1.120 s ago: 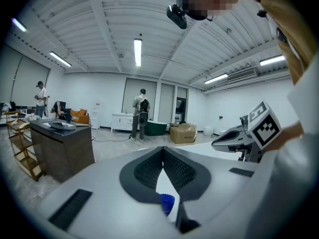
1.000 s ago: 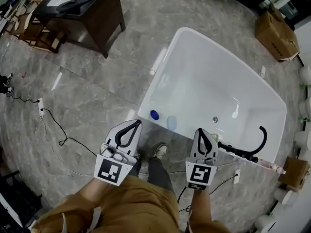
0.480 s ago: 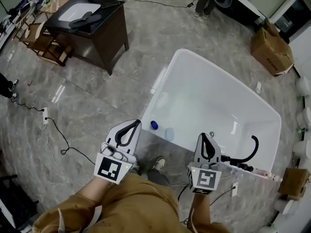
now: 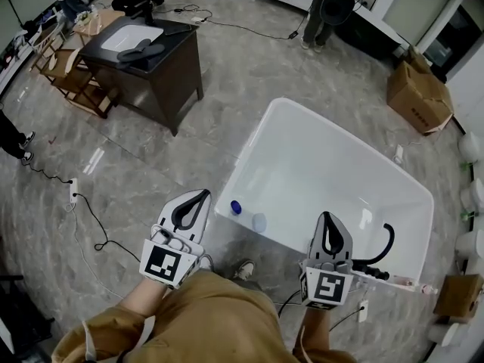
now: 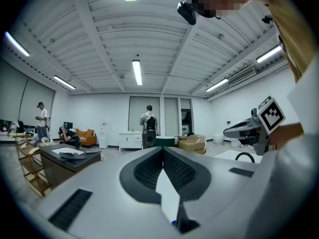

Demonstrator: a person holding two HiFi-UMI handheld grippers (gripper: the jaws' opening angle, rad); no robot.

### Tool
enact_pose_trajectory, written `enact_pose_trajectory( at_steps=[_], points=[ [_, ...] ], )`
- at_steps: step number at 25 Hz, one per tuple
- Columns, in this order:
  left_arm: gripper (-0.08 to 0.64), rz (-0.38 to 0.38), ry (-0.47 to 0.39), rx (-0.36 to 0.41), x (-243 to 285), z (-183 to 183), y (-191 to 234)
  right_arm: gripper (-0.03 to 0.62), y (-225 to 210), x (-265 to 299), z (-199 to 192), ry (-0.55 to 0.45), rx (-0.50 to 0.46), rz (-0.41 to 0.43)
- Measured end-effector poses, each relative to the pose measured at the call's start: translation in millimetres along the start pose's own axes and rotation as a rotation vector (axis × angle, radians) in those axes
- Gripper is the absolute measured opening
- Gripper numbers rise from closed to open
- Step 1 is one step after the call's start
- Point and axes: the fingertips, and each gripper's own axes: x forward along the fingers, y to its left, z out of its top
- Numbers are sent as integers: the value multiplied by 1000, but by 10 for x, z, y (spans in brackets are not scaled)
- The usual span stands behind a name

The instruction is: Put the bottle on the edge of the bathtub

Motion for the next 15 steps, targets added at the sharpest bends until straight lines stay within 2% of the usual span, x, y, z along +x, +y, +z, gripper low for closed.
enact_pose_trajectory(
  at_steps=[5,8,15],
  points=[
    [8,52,-41,23,-29,240,122,3,-135,-96,129,-39,0,-3],
    [8,64,-73,55,-63,360,80,3,-255,-165,164,-57,9,-8],
    [8,103,-107,72,-162,564,18,3,-449,-296,372,-111,20,6]
  ],
)
